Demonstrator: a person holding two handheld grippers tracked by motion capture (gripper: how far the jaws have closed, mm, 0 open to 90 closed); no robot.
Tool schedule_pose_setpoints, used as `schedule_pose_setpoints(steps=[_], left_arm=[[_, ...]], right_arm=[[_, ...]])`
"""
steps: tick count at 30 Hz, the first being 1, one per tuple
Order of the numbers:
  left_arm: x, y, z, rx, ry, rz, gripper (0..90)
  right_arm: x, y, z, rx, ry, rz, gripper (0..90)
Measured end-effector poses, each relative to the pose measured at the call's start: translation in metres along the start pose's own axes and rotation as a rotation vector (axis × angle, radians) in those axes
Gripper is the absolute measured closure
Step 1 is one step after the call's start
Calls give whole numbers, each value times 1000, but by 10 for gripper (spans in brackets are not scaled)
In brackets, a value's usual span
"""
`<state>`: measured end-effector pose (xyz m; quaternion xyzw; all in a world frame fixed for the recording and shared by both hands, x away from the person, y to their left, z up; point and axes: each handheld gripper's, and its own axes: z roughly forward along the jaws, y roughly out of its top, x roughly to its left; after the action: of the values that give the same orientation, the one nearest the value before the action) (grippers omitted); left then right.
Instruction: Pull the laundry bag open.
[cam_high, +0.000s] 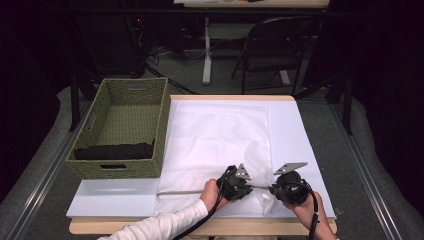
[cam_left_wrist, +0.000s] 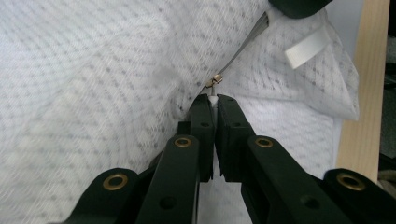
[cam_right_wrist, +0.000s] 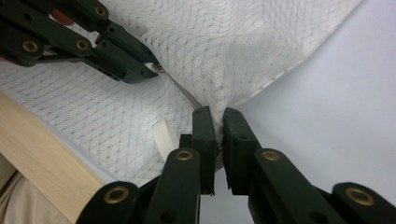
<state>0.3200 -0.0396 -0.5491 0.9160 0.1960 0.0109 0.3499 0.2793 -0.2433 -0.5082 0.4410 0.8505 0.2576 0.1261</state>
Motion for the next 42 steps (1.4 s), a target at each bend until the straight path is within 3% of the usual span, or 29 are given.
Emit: schedule_pose_setpoints(steps=[9, 29, 42], left_arm=[[2, -6, -14, 3, 0, 0, 871], [10, -17, -24, 54, -4, -24, 871], [11, -24, -34, 53, -1, -38, 870]], right_arm=[[1, 0, -1, -7, 2, -25, 849], [0, 0, 1, 13, -1, -32, 846], [1, -1, 1, 10, 1, -35, 844]])
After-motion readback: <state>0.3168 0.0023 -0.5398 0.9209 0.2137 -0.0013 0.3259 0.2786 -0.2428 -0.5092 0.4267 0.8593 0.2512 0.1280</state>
